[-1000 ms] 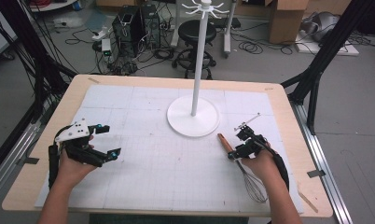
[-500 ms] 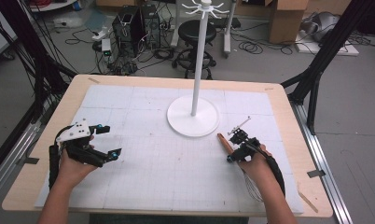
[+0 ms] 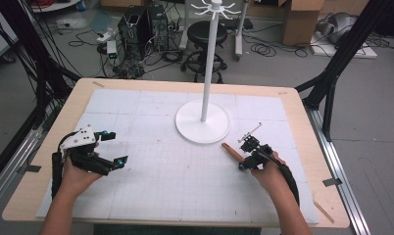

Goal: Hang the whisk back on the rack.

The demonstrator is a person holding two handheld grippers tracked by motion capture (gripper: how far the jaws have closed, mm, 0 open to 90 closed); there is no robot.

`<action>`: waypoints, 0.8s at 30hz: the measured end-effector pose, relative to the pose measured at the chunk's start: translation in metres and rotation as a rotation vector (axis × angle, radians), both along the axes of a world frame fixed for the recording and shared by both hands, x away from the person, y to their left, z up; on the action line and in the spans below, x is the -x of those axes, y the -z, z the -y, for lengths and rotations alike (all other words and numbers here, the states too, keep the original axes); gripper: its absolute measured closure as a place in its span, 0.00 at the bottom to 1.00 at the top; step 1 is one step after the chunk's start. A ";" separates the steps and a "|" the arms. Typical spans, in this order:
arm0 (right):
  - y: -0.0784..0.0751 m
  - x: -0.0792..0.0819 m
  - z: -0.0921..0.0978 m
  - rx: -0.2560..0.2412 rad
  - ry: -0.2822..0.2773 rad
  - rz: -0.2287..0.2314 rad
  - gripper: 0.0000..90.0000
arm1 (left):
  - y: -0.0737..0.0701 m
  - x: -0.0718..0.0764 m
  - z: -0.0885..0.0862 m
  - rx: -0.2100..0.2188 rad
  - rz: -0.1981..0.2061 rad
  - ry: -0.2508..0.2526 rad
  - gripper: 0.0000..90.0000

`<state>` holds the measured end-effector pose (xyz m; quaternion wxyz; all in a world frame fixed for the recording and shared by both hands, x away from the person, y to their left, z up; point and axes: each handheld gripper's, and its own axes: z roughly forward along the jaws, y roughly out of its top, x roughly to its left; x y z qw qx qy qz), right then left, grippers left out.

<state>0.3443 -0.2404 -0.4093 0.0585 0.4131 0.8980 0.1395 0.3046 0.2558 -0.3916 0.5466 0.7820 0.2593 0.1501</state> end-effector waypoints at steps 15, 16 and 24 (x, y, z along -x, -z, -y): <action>-0.025 0.002 0.012 -0.109 -0.032 0.085 0.77 | 0.000 0.000 -0.002 0.010 0.000 -0.004 0.02; -0.029 0.002 0.014 -0.124 -0.027 0.101 0.77 | 0.000 0.000 -0.002 0.010 0.000 -0.004 0.02; -0.058 0.004 0.030 -0.250 -0.024 0.174 0.78 | 0.000 0.000 -0.003 0.011 -0.002 -0.007 0.02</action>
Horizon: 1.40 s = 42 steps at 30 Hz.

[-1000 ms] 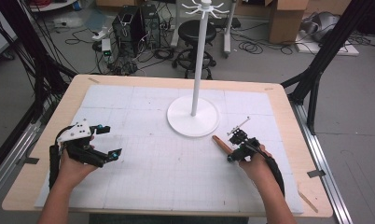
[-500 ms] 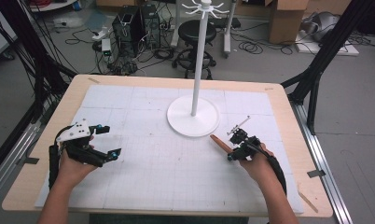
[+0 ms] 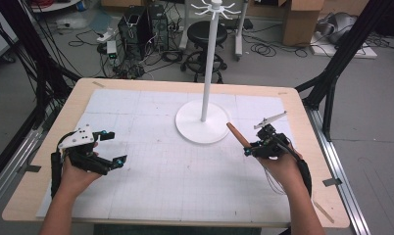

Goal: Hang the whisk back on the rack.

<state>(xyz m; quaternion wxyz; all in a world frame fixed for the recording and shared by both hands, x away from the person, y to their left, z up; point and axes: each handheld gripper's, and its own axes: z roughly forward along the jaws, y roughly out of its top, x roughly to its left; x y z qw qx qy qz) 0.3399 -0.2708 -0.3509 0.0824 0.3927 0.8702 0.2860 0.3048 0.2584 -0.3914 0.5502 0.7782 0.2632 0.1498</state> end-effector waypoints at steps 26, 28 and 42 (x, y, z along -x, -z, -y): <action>-0.071 -0.023 0.007 -0.100 -0.203 0.121 0.77 | 0.000 0.000 -0.002 0.012 -0.005 -0.003 0.02; -0.078 -0.024 0.004 -0.108 -0.217 0.140 0.78 | 0.000 0.000 -0.001 0.008 -0.005 -0.002 0.02; -0.107 -0.041 0.005 -0.186 -0.200 0.186 0.78 | 0.001 0.000 -0.001 0.004 -0.006 -0.003 0.02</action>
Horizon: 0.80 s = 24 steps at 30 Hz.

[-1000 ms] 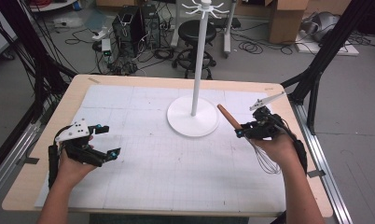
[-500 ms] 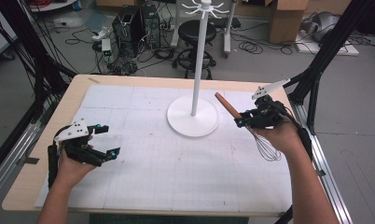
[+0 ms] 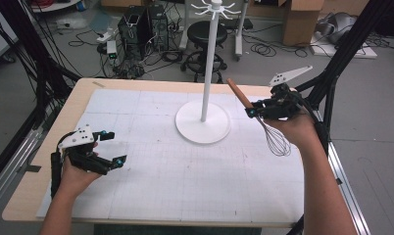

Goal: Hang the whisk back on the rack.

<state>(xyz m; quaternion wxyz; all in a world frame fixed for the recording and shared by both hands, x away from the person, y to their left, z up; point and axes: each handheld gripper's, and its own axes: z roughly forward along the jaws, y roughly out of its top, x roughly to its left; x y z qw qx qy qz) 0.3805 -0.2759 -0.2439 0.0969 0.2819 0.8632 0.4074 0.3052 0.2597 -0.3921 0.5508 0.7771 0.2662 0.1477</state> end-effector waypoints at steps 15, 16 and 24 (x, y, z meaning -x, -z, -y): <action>-0.050 -0.004 0.004 -0.095 0.039 0.113 0.78 | 0.000 0.000 -0.002 0.002 0.002 -0.003 0.02; -0.051 -0.004 0.004 -0.102 0.042 0.116 0.78 | 0.000 0.000 -0.002 0.000 0.002 -0.004 0.02; -0.067 -0.006 0.002 -0.122 0.063 0.139 0.78 | 0.000 0.000 -0.004 0.003 0.003 -0.008 0.02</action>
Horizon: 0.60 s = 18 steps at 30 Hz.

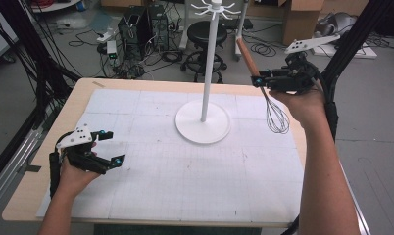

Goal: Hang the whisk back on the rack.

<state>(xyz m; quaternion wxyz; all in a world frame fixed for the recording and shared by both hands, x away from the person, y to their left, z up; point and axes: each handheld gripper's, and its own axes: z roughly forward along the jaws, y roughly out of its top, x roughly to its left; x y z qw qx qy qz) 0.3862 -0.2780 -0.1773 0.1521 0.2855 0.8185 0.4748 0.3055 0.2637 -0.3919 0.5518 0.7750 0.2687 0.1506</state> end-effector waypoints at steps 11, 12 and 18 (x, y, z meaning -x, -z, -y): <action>-0.014 -0.016 0.004 -0.035 0.050 0.014 0.78 | -0.001 0.001 0.000 0.011 0.003 0.004 0.02; -0.015 -0.018 0.005 -0.039 0.052 0.015 0.78 | -0.001 0.001 -0.001 0.013 0.005 0.004 0.02; -0.020 -0.027 0.003 -0.061 0.067 0.021 0.78 | -0.001 0.001 -0.002 0.012 0.002 -0.003 0.02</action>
